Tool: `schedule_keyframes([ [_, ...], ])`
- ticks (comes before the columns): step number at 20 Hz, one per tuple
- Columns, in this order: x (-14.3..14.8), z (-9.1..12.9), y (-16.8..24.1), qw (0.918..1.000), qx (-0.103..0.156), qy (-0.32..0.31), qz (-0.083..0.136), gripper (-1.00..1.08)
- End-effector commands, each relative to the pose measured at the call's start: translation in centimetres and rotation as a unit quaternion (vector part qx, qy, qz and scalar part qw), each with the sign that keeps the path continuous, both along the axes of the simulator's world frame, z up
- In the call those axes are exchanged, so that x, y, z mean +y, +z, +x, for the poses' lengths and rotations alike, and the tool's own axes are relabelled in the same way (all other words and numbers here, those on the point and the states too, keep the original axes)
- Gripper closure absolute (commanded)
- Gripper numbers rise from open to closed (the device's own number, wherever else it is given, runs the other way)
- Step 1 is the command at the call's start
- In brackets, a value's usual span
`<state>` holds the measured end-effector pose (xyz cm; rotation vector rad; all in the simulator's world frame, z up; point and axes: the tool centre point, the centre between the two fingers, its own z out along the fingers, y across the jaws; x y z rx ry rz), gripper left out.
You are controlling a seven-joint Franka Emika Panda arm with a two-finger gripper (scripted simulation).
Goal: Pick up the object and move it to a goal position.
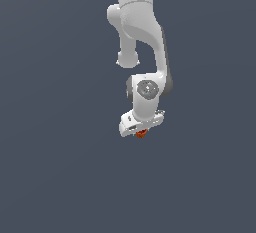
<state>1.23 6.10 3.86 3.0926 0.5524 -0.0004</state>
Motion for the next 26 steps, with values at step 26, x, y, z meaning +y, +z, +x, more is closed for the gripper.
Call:
schedule_keyframes([
  [26,-5.9,-3.3,19.7,1.0,0.0,0.0,0.001,1.08],
])
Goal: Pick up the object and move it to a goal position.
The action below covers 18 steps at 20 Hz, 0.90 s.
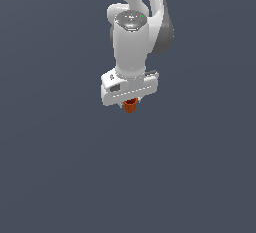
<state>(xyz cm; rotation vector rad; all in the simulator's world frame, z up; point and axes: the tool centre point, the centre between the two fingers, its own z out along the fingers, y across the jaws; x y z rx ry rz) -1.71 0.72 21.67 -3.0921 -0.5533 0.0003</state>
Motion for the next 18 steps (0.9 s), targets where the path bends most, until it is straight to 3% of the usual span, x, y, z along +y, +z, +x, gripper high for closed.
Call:
schedule_keyframes([
  [1,-0.9,-0.5,3.1,1.0,0.0,0.0,0.0,1.08],
  [18,-6.4,-3.0,21.3,1.0,0.0,0.0,0.001,1.08],
])
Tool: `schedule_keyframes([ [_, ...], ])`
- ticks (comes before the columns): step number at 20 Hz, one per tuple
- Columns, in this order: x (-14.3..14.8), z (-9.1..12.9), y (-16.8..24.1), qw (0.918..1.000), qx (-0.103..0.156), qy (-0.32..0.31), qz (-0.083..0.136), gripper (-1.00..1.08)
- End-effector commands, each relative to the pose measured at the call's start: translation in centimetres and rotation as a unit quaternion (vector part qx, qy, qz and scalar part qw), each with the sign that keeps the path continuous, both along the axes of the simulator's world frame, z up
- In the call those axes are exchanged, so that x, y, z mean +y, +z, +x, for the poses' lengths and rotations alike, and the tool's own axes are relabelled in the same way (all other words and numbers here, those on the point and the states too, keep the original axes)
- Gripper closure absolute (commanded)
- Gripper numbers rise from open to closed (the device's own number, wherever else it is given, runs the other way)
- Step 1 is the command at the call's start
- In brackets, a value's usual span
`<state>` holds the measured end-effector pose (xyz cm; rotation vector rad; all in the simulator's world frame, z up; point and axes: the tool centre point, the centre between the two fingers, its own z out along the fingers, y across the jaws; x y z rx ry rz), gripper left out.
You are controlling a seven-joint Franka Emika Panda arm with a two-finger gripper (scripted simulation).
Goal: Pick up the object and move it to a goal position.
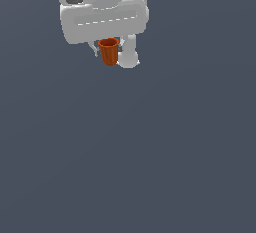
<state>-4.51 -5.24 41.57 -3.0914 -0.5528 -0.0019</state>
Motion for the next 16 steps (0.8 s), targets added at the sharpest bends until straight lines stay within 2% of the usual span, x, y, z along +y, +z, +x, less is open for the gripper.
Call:
schedule_keyframes([
  [1,-0.6,-0.3,2.1,1.0,0.0,0.0,0.0,1.08],
  [8,-1.8,-0.6,5.9,1.0,0.0,0.0,0.0,1.08],
  [16,-2.2,-0.6,7.3,1.0,0.0,0.0,-0.001,1.08],
])
